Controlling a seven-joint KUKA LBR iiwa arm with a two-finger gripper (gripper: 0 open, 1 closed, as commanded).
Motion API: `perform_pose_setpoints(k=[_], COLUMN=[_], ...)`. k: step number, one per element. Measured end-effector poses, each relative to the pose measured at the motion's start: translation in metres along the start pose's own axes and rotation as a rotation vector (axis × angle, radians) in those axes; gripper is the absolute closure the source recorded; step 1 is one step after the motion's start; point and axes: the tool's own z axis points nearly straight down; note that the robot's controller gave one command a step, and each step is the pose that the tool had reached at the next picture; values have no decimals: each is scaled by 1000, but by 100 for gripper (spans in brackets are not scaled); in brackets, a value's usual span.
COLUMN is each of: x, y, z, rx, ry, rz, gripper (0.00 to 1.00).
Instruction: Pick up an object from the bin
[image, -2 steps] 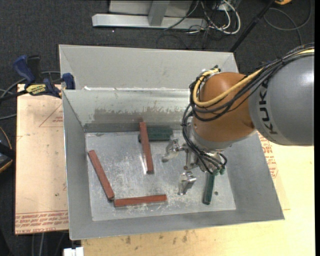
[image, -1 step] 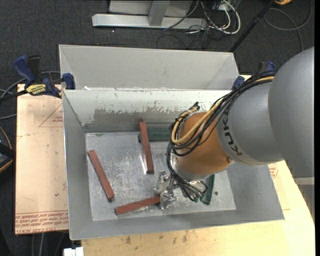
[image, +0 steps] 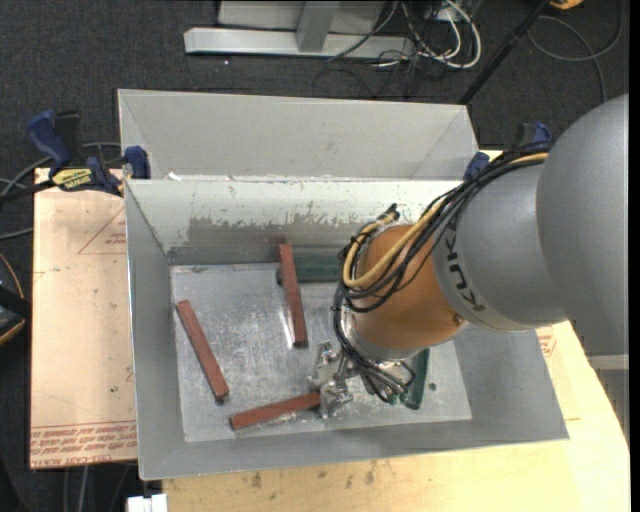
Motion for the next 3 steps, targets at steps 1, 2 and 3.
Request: perform_pose_setpoints(k=[1,2,3], x=[-14,-16,-16], y=[8,9,9], z=[-201,-221,-221], rx=[-1,0,0], ry=[8,4,4], rz=[-37,-40,-41], gripper=[100,100,100])
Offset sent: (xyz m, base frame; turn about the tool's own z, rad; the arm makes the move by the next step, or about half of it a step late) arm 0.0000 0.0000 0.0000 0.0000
